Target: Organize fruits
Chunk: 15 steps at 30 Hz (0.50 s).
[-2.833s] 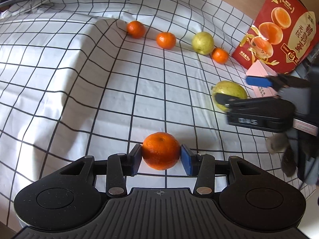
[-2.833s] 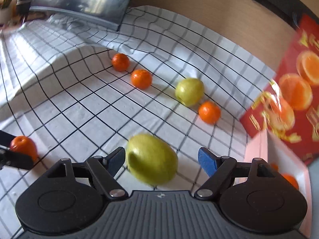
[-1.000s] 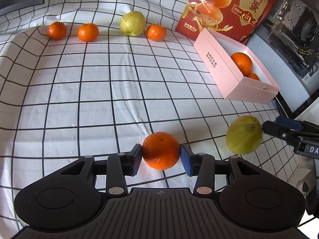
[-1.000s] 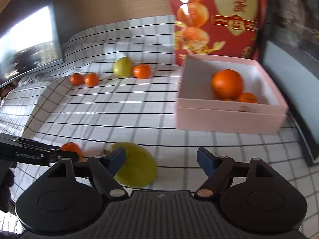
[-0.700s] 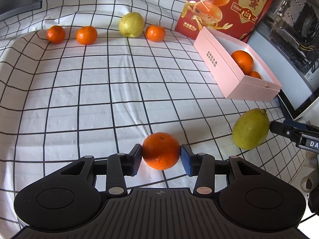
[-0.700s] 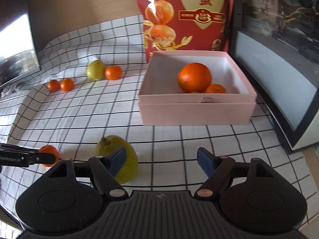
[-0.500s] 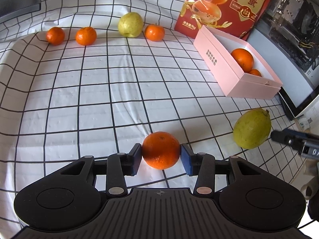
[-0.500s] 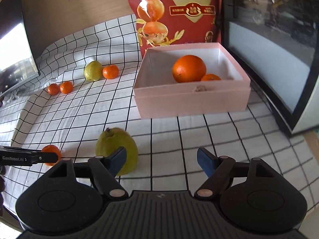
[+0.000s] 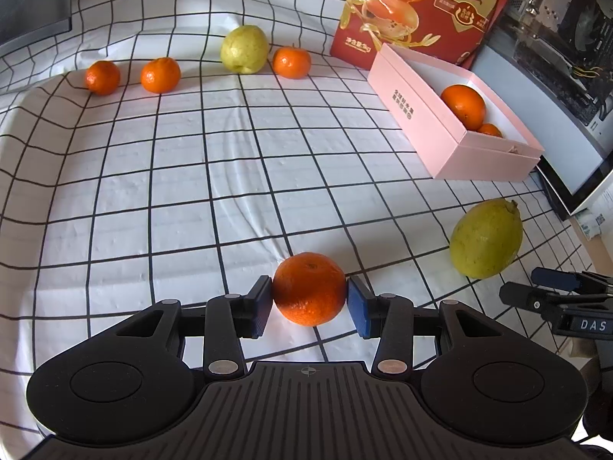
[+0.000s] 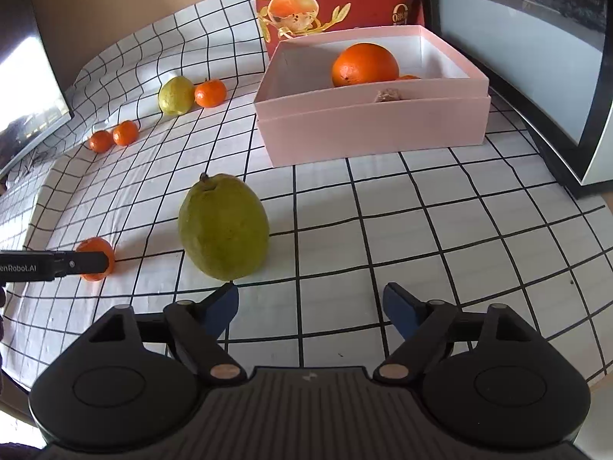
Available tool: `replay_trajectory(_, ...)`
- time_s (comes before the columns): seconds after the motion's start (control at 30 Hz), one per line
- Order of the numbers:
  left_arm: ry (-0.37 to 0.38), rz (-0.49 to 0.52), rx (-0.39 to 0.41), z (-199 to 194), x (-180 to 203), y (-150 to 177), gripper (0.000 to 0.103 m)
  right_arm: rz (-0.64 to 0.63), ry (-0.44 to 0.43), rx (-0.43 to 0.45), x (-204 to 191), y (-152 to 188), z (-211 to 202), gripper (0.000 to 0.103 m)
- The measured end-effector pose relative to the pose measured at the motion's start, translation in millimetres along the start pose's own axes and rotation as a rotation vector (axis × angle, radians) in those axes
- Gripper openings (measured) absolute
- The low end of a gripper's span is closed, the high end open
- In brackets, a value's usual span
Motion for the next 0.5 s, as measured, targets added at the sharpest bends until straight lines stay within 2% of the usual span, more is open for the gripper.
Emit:
replay_trajectory(0.17, 0.003, 0.008, -0.013, 3, 4, 6, 0.047, -0.006, -0.036, -0.002, -5, 3, 2, 0.102)
replay_trajectory(0.33, 0.004, 0.003, -0.013, 3, 4, 5, 0.047, -0.047, -0.007, -0.015, -8, 5, 4, 0.103)
replay_trajectory(0.5, 0.005, 0.0, -0.011, 3, 3, 5, 0.047, -0.222, 0.071, -0.06, -20, 15, 10, 0.103)
Point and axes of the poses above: each gripper's, at about its wrist camera, not at the fingertips, and z roughly the way its jaws point, x to its right, y to its underside, the point moved 10 cm from there along z, roughly the way its jaws point, and after that the axes turned 4 degrees about -y, right-handed, at the moved point
